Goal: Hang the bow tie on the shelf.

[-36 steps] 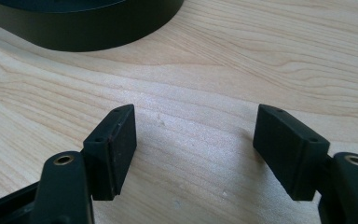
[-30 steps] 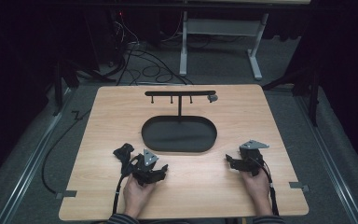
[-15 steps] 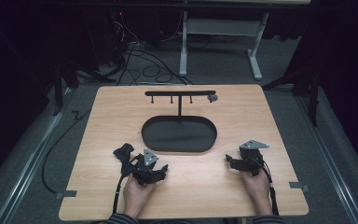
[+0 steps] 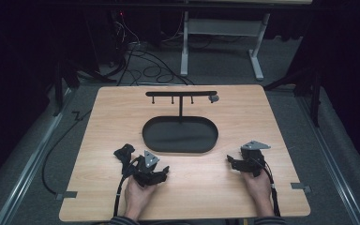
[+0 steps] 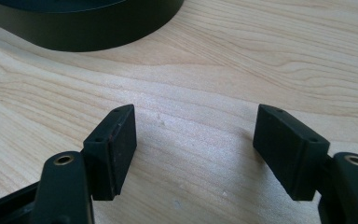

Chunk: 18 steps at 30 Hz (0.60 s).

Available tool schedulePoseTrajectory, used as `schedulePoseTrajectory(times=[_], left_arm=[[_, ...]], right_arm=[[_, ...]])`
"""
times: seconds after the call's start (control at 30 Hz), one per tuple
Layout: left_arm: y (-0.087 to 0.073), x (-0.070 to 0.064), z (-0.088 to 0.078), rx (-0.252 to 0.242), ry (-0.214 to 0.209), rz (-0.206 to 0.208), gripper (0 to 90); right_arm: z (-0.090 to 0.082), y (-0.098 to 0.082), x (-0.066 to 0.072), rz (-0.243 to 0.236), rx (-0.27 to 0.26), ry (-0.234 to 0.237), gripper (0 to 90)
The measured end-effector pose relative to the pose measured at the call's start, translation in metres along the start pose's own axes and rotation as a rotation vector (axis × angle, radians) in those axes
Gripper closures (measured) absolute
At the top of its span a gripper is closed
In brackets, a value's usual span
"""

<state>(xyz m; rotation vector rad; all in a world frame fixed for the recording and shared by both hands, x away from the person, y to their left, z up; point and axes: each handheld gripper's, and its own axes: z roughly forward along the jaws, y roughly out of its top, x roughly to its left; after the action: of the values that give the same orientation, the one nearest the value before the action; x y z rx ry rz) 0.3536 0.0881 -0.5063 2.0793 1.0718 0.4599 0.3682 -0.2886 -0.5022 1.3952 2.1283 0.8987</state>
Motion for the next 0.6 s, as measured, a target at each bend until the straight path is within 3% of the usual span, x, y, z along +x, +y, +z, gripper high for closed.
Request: schedulePoseTrajectory(times=[0.4, 0.6], left_arm=[[-0.002, 0.0, -0.009, -0.026, -0.01, -0.006, 35.5], [-0.006, 0.003, -0.021, -0.052, -0.022, -0.033, 37.8]], right_arm=[[0.0, 0.0, 0.0, 0.0, 0.0, -0.001, 31.5], [0.0, 0.0, 0.0, -0.001, 0.0, 0.0, 31.5]])
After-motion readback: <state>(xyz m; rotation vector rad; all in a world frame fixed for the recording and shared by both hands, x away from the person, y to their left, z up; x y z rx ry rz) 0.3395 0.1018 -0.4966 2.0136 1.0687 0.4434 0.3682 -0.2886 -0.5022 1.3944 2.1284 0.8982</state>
